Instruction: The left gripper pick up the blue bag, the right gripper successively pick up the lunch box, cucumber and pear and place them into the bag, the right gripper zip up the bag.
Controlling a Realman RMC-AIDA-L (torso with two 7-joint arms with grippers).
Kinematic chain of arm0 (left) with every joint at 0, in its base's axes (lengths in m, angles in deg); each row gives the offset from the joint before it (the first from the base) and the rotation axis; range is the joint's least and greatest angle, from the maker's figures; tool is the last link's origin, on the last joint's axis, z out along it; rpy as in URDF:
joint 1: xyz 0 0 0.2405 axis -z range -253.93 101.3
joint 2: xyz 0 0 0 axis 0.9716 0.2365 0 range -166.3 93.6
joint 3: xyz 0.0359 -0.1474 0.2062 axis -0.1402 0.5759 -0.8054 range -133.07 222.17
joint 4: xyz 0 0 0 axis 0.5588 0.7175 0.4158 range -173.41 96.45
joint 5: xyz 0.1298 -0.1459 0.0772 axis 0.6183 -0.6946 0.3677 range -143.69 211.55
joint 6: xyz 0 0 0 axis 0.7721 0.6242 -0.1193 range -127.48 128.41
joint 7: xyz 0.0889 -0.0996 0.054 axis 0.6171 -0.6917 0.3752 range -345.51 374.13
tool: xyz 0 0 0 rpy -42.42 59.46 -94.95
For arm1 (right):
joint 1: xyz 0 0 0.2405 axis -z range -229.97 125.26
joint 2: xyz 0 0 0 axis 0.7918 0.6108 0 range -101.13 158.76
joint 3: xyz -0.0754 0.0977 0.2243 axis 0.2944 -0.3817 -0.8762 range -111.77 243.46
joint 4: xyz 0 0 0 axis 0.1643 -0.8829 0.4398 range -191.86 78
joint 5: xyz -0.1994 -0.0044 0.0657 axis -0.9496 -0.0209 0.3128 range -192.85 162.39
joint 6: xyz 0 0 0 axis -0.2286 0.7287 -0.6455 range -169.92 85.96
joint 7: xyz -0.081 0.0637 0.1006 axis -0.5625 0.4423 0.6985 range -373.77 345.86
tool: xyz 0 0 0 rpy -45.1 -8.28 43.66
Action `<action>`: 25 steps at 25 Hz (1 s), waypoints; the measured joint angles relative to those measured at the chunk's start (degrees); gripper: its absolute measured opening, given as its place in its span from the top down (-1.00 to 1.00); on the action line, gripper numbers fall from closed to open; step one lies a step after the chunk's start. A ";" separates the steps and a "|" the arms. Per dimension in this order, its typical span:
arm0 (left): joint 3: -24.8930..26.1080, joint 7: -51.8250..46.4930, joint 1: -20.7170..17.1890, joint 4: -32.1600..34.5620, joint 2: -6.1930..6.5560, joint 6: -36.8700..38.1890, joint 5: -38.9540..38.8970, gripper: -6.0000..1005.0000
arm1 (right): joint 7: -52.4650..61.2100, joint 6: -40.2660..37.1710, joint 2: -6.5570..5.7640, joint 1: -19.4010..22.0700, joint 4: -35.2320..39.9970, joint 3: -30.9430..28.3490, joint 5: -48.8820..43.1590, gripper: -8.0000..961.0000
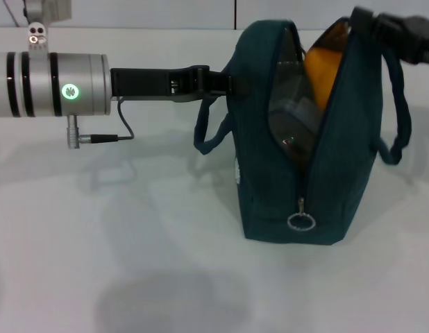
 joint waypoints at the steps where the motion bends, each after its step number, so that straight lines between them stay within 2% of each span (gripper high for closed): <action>1: 0.00 0.05 -0.05 -0.10 0.09 -0.02 -0.06 0.85 | 0.00 0.43 -0.06 0.04 -0.44 0.41 -0.06 0.90; 12: -0.36 0.70 -0.01 -0.41 -0.22 -0.24 0.11 0.85 | 0.00 1.07 0.10 1.24 -2.17 1.22 -1.20 0.87; 18: -0.35 0.95 -0.01 -0.42 -0.27 -0.28 0.19 0.84 | -3.97 -2.20 -0.06 4.14 -0.08 -0.57 2.51 0.85; 23: -0.26 1.30 -0.13 -0.42 -0.35 -0.27 0.23 0.84 | -7.34 -5.16 -0.20 6.62 0.15 -5.98 2.93 0.64; 25: -0.04 1.36 -0.41 -0.48 -0.36 -0.30 0.23 0.84 | -10.18 -9.34 -0.26 8.03 0.16 -8.32 2.96 0.56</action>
